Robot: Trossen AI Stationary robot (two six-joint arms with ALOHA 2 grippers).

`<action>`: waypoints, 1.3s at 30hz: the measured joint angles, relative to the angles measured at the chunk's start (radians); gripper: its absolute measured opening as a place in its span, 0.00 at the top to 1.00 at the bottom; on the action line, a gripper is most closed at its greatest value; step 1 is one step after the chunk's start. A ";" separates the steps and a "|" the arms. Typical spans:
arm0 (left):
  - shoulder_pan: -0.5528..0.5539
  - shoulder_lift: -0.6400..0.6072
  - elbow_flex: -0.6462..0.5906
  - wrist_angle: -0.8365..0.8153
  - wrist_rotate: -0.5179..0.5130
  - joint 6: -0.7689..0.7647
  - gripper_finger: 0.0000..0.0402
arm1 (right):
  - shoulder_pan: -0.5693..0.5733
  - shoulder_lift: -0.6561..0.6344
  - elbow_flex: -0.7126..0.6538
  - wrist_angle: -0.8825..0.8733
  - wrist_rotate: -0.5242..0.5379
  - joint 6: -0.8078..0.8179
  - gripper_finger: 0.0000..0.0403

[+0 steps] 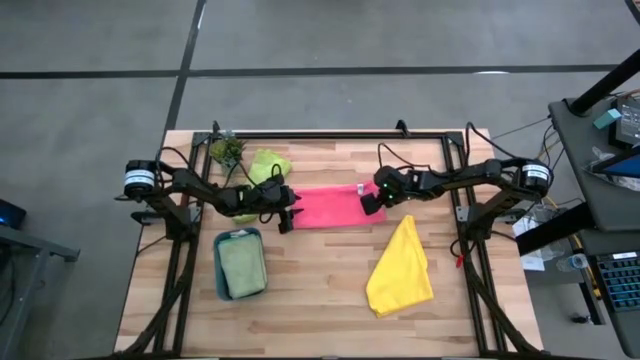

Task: Fold microfiber towels
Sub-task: Fold the pink microfiber cloth

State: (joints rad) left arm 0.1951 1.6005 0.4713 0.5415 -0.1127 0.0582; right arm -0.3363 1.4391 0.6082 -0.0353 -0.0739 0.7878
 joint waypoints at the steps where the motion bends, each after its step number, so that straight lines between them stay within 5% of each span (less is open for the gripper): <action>1: 0.000 0.000 0.000 0.000 0.000 0.000 0.57 | 0.000 0.000 -0.006 0.019 -0.006 0.004 0.42; 9: 0.000 0.000 0.000 0.001 0.000 0.000 0.57 | 0.000 0.004 -0.049 0.132 -0.005 0.038 0.49; 21: 0.000 -0.002 0.001 -0.001 -0.001 0.000 0.57 | 0.004 0.005 -0.067 0.170 0.048 0.029 0.96; 35: 0.000 -0.186 0.000 -0.276 -0.015 0.008 0.57 | 0.005 -0.221 -0.045 -0.138 0.124 0.024 0.98; 39: 0.000 -0.156 -0.003 -0.212 0.010 0.007 0.57 | 0.005 -0.294 -0.011 -0.259 0.185 0.049 0.98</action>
State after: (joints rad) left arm 0.1948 1.4445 0.4679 0.3292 -0.1027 0.0654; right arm -0.3317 1.1448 0.5974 -0.2944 0.1106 0.8365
